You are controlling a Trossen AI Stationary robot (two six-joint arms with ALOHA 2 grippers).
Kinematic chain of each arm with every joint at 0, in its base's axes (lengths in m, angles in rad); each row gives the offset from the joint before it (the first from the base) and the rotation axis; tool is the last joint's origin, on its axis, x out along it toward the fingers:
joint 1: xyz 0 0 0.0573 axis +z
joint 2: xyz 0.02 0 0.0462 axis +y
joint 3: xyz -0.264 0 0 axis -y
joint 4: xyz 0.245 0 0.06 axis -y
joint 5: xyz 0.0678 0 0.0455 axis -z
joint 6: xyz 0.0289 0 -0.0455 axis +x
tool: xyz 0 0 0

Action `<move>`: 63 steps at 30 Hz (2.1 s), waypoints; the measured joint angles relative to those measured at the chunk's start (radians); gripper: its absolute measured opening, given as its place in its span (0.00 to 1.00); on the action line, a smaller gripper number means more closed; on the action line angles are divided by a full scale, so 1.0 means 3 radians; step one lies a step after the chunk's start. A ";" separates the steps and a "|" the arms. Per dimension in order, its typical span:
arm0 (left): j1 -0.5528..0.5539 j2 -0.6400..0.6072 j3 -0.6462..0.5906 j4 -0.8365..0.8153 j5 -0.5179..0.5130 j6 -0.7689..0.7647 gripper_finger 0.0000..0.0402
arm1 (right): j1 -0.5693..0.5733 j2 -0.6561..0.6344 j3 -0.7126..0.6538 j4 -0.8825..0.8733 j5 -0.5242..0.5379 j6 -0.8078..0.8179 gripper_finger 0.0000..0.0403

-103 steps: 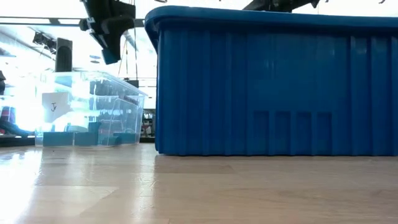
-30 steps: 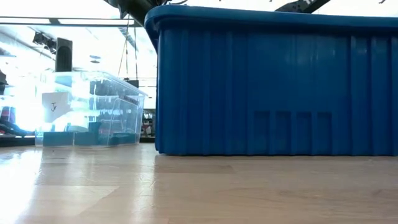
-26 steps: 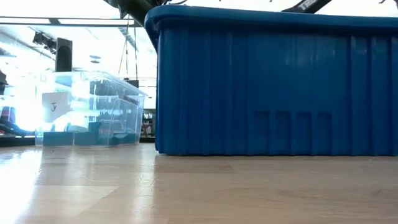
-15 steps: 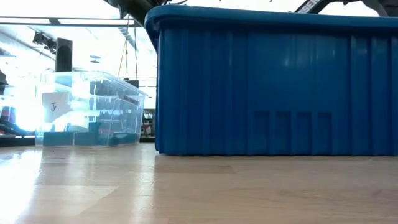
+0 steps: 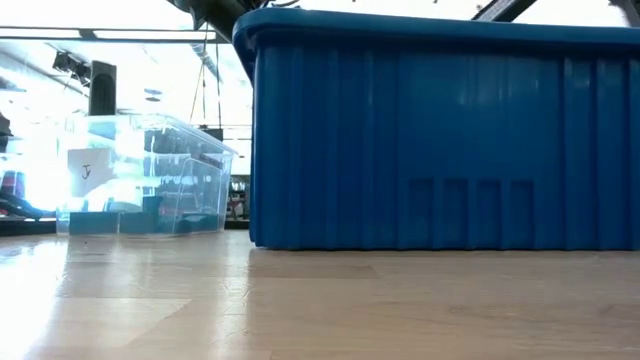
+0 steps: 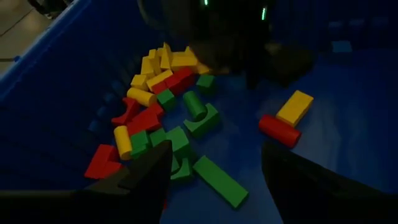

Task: Sort blocks
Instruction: Put the blue block into the transparent bin

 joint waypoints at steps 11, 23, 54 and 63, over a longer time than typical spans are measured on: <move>-0.0106 0.0023 0.0001 0.0597 0.1120 0.0078 0.63 | 0.0069 -0.1091 0.0005 0.0386 -0.2127 -0.0409 0.31; -0.0518 0.0357 0.0003 0.1212 0.1299 0.0617 0.63 | 0.0458 -0.1068 0.0006 0.0614 -0.2900 -0.0245 0.31; -0.0830 0.0607 0.0573 0.0251 0.0360 0.0559 0.16 | 0.0321 -0.1387 0.0195 0.0864 -0.3198 0.0143 0.57; -0.0723 0.0201 0.1171 -0.1704 -0.0633 -0.0067 0.16 | 0.0033 -0.1940 0.0280 0.0857 -0.2242 -0.0282 0.57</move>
